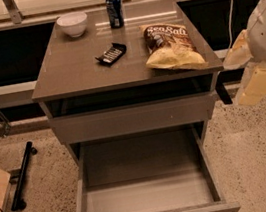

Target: Close middle drawer

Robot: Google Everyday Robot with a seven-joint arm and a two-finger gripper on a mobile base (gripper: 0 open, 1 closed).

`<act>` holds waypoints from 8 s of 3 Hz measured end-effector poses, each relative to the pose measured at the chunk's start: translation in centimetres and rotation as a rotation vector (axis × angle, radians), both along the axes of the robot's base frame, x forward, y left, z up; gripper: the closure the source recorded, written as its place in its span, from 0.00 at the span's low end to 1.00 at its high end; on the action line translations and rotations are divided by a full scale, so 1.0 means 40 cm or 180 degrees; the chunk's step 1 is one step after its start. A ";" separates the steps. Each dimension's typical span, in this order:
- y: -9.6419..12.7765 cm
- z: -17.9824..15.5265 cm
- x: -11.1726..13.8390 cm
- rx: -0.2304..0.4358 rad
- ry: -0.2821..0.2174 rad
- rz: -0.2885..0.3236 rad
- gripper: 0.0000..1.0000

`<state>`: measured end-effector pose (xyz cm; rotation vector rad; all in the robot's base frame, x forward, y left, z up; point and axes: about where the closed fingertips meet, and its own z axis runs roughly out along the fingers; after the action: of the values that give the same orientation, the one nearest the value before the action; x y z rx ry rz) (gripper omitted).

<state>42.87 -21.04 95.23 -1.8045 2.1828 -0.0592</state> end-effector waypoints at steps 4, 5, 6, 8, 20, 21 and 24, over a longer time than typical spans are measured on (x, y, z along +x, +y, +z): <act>0.028 -0.248 -0.048 0.0222 0.0337 0.0320 1.00; 0.035 -0.276 -0.047 0.0155 0.0388 0.0306 1.00; 0.050 -0.342 -0.056 0.0175 0.0469 0.0369 1.00; 0.062 -0.519 -0.096 0.0233 0.0610 0.0525 1.00; 0.057 -1.323 -0.207 0.1111 0.1402 0.0157 1.00; 0.064 -1.346 -0.167 0.1147 0.1238 0.0124 1.00; 0.117 -1.390 0.014 0.1193 0.0760 0.0298 1.00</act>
Offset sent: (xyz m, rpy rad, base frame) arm -0.0213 0.0119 -0.1044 0.0755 0.1637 0.1246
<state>43.41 -16.35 39.61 -1.7613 2.0788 0.5744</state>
